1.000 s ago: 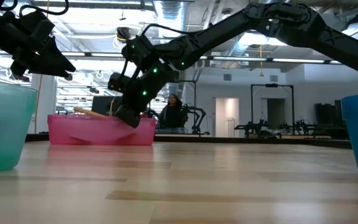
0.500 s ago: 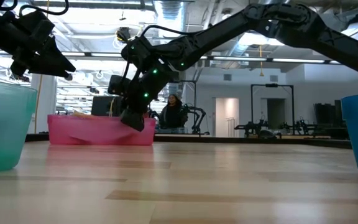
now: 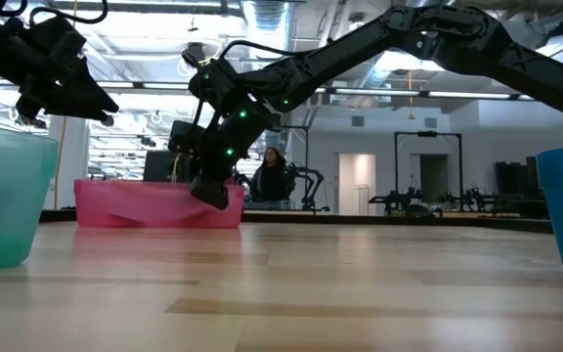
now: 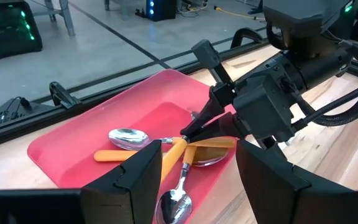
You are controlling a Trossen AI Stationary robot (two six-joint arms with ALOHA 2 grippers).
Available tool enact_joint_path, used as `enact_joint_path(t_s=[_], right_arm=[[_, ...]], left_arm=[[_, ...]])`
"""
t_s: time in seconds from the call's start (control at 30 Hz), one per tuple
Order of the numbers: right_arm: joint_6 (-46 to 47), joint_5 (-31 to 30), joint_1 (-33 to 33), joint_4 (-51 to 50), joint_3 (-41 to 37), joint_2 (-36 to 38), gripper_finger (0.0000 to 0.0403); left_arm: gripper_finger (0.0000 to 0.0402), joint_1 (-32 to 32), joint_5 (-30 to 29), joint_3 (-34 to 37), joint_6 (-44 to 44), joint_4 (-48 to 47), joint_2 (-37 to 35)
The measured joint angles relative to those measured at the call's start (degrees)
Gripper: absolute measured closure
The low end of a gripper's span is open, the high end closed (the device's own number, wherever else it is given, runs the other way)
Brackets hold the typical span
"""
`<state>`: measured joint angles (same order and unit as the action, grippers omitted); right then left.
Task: Sort silverware by color (type)
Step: Put the yellow spoon into the pink bin
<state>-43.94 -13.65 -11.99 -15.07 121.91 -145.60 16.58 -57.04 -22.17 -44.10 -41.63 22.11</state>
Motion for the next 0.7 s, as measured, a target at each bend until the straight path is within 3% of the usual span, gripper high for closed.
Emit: enact_joint_path(t_s=[0.7], right_arm=[[0.9,-0.4,-0.1,-0.5,-0.3,0.0,0.0358]], left_arm=[[0.0212,0.0,-0.3,0.0,0.0,0.0,0.0]])
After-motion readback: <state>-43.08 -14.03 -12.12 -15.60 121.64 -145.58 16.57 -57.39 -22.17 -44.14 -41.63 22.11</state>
